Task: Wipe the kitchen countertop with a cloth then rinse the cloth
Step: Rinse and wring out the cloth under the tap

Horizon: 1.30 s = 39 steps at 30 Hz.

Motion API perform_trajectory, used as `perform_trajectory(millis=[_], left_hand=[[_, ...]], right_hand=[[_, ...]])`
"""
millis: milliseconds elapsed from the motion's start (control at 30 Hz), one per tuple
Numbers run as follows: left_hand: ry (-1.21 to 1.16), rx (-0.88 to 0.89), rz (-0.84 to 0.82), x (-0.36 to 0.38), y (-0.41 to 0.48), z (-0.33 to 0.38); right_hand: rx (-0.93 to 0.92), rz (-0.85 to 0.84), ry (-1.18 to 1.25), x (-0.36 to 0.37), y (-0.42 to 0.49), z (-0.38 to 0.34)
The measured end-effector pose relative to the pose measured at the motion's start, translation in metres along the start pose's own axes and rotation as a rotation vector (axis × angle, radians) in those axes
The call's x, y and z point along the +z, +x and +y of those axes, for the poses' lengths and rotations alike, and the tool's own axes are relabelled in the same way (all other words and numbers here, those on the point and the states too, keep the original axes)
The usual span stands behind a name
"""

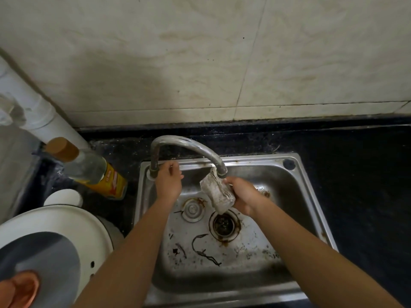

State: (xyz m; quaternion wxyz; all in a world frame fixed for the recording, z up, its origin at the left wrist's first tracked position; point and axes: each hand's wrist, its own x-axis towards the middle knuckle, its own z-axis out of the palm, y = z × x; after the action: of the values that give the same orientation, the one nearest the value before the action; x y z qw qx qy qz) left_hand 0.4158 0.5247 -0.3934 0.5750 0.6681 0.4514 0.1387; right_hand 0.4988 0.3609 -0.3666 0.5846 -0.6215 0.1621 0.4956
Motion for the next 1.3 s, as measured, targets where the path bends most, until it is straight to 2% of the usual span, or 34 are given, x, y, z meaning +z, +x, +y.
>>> perform_trajectory(millis=[267, 433, 533, 700, 833, 933, 1000, 1100, 1300], left_hand=[[0.020, 0.037, -0.005, -0.001, -0.012, -0.007], [0.023, 0.040, 0.063, 0.007, -0.039, -0.020], [0.022, -0.068, 0.003, 0.021, -0.056, -0.037], [-0.150, -0.388, -0.200, 0.043, -0.059, -0.037], [-0.175, -0.506, -0.205, 0.056, -0.050, -0.043], [-0.170, -0.485, -0.215, 0.059, -0.048, -0.043], [-0.128, -0.394, -0.237, 0.056, -0.054, -0.031], [-0.134, -0.316, -0.198, 0.055, -0.055, -0.029], [-0.237, -0.304, -0.164, 0.054, -0.054, -0.023]], right_hand=[[0.003, -0.018, 0.039, 0.006, 0.007, 0.006], [-0.049, -0.012, 0.005, 0.000, 0.010, 0.013], [-0.089, 0.010, -0.034, -0.004, 0.010, 0.019], [-0.118, 0.077, -0.075, -0.006, 0.006, 0.021], [-0.106, 0.103, -0.050, -0.010, 0.009, 0.021], [-0.052, 0.207, -0.193, -0.009, 0.012, 0.018], [-0.037, 0.241, -0.284, -0.010, 0.012, 0.018], [-0.071, 0.248, -0.316, -0.012, 0.009, 0.020], [-0.124, 0.258, -0.336, -0.014, 0.014, 0.025]])
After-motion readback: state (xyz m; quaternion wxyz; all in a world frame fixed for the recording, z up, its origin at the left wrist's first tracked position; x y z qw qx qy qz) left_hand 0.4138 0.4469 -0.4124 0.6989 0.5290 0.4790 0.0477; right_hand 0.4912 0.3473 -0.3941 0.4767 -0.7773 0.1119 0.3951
